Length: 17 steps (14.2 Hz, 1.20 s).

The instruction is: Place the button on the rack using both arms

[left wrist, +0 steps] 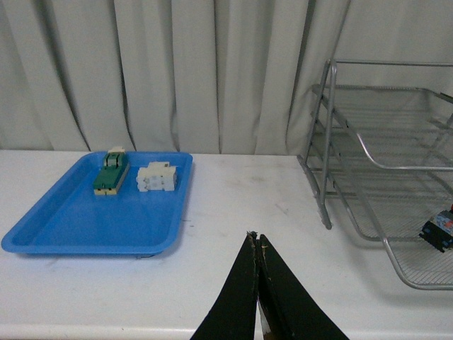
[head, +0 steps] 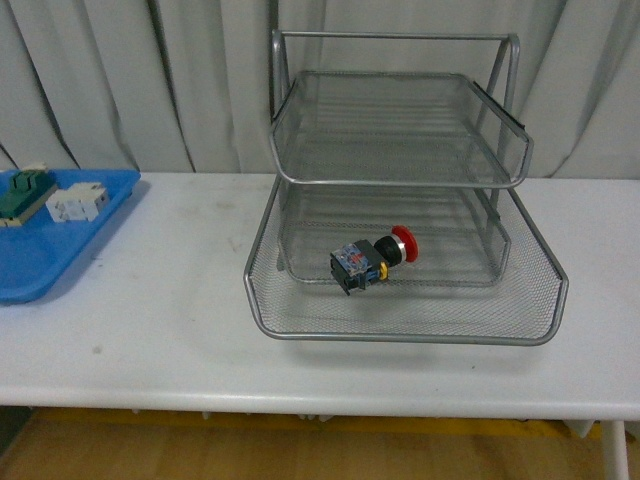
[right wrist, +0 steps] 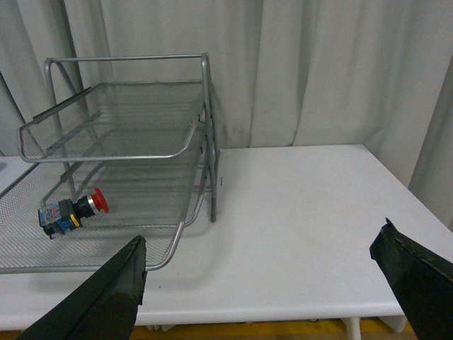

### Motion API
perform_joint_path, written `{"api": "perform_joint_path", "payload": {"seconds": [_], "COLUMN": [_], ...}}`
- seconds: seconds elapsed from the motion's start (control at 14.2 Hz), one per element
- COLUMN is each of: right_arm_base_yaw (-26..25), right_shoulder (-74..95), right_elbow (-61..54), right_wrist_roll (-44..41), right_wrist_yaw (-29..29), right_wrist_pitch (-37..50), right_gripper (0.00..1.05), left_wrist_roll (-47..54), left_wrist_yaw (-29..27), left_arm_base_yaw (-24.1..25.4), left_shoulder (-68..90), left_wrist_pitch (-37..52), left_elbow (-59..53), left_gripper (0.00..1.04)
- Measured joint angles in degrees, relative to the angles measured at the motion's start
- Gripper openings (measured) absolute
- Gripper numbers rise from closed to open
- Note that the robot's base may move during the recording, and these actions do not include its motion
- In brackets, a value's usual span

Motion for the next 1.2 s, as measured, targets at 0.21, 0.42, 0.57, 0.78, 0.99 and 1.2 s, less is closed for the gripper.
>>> {"api": "perform_joint_path", "payload": {"seconds": [0.21, 0.42, 0.57, 0.78, 0.99, 1.2], "right_arm_base_yaw": [0.0, 0.0, -0.13, -2.45, 1.11, 6.05], "right_shoulder": [0.0, 0.0, 0.17, 11.58, 33.62, 49.51], "right_elbow": [0.0, 0.0, 0.11, 4.76, 11.78, 16.81], "right_wrist_roll": [-0.02, -0.02, -0.15, -0.72, 3.17, 6.58], "right_wrist_yaw": [0.0, 0.0, -0.46, -7.85, -9.51, -6.88], "right_wrist_pitch": [0.0, 0.02, -0.96, -6.8, 0.87, 1.86], "right_gripper": [0.98, 0.98, 0.98, 0.98, 0.98, 0.98], "left_wrist_roll": [-0.02, -0.09, -0.07, -0.07, -0.02, -0.02], "left_wrist_yaw": [0.0, -0.02, 0.0, 0.02, 0.0, 0.0], "left_arm_base_yaw": [0.0, 0.0, 0.0, 0.0, 0.0, 0.0], "left_shoulder": [-3.28, -11.96, -11.96, -11.96, -11.96, -11.96], "left_wrist_pitch": [-3.89, -12.85, -12.85, -12.83, -12.83, -12.83], "left_elbow": [0.02, 0.02, 0.02, 0.02, 0.02, 0.02], "left_gripper": [0.02, 0.27, 0.68, 0.9, 0.98, 0.98]}}
